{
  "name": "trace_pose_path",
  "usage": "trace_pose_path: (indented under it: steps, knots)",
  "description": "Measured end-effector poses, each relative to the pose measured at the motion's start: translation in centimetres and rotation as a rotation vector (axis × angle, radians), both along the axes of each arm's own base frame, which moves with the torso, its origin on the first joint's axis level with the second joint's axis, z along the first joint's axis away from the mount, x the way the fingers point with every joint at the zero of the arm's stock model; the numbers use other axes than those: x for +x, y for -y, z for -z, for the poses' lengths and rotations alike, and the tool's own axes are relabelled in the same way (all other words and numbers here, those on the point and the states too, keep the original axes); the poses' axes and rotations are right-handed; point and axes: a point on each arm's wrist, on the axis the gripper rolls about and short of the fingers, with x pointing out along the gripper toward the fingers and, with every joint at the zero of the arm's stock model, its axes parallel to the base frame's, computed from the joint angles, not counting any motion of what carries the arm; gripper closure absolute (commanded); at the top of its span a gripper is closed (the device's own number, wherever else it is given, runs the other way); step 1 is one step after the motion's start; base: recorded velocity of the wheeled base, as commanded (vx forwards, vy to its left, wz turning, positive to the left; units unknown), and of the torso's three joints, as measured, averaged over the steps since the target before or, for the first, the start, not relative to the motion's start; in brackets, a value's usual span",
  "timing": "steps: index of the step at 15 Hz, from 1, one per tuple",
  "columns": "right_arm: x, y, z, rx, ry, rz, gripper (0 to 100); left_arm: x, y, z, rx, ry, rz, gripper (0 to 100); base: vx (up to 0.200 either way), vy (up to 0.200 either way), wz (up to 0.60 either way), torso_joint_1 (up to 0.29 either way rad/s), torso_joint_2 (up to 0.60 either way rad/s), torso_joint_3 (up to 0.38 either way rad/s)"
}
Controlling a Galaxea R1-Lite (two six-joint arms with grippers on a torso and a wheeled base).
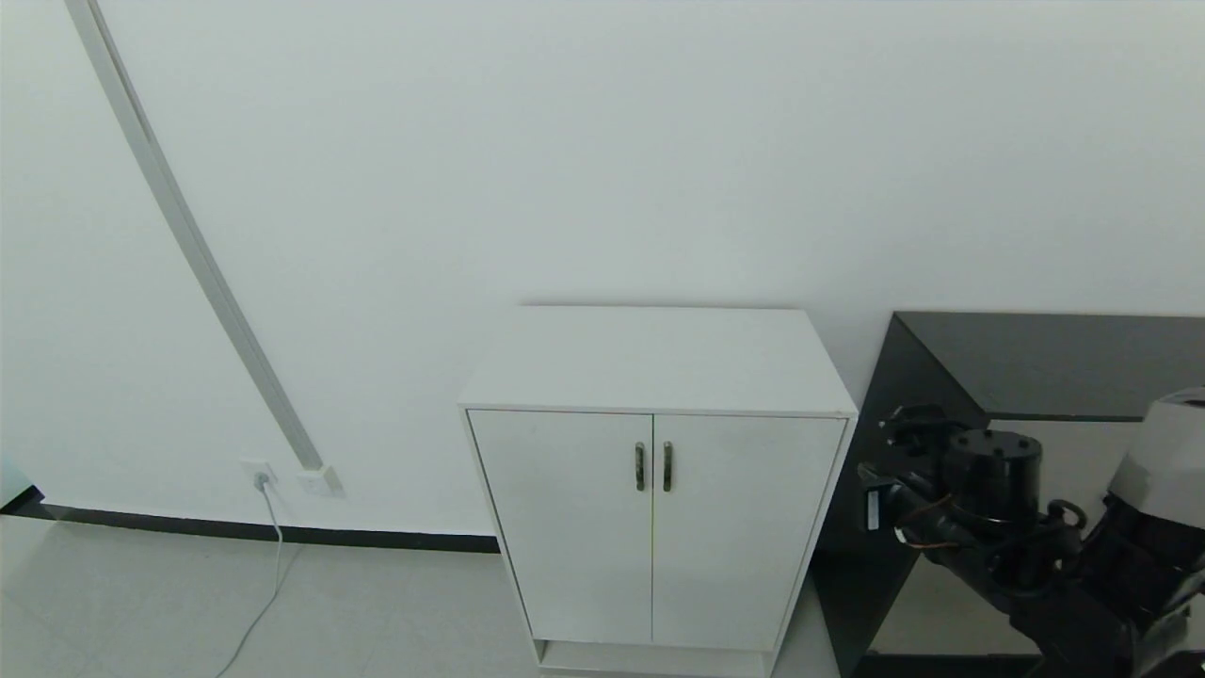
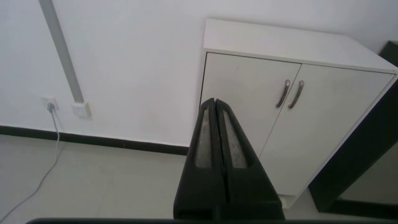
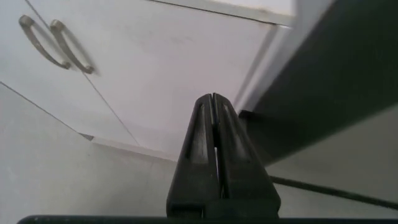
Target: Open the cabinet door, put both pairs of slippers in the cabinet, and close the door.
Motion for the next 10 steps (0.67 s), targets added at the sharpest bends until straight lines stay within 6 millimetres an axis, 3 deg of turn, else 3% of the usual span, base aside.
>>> trace_pose_path:
  steps: [4, 10]
  knots:
    - [-4.3, 3.9, -1.6, -0.027, 0.015, 0.077, 100, 0.0, 0.0, 0.0, 0.0, 0.0, 0.0, 100, 0.0, 0.0, 0.0, 0.0, 0.0, 0.0]
    - [-11.5, 6.7, -4.5, -0.081, 0.079, 0.094, 100, 0.0, 0.0, 0.0, 0.0, -0.001, 0.0, 100, 0.0, 0.0, 0.0, 0.0, 0.0, 0.0]
